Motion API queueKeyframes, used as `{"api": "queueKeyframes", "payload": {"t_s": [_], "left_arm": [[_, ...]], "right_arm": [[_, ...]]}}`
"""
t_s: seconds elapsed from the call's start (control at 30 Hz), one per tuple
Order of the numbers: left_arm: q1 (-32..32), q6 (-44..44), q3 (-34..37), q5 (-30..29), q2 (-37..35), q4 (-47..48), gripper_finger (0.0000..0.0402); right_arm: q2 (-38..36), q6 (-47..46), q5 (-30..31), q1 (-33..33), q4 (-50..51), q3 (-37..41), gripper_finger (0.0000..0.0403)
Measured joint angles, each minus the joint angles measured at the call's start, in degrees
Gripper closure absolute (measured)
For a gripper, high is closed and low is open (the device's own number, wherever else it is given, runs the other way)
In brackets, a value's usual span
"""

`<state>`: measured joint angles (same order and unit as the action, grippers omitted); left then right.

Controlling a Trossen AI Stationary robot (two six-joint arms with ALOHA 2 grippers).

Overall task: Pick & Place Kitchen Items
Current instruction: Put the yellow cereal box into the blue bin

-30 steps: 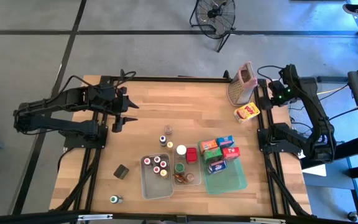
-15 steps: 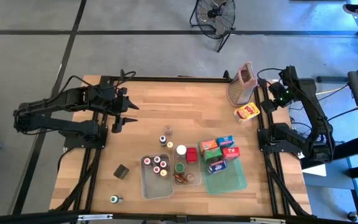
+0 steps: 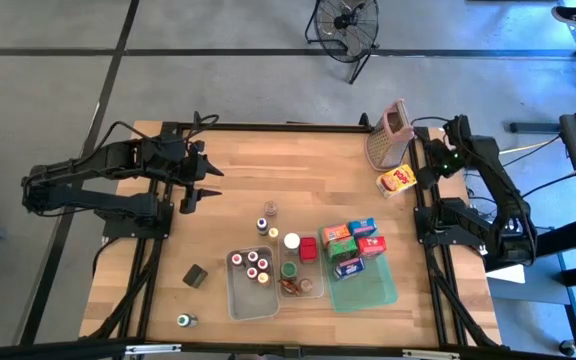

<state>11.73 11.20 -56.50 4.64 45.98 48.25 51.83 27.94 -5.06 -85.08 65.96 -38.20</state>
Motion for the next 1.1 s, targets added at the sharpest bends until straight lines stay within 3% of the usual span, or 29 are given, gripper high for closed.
{"api": "queueKeyframes", "payload": {"t_s": [0.4, 0.83, 0.93, 1.1], "left_arm": [[0.0, 0.0, 0.0, 0.0, 0.0, 0.6, 0.0164], [0.0, 0.0, 0.0, 0.0, 0.5, 1.3, 0.0164], [0.0, 0.0, 0.0, 0.0, 1.2, 1.3, 0.0164], [0.0, 0.0, 0.0, 0.0, 2.8, 1.2, 0.0164]], "right_arm": [[-0.5, 7.0, -2.6, 2.3, -0.1, -0.9, 0.0190], [-4.4, 1.7, 13.0, 5.7, 16.2, -15.5, 0.0190], [-6.0, 3.0, 10.3, 5.7, 16.7, -19.4, 0.0190], [-10.8, 15.3, -2.7, 7.4, 19.4, -23.3, 0.0190]]}}
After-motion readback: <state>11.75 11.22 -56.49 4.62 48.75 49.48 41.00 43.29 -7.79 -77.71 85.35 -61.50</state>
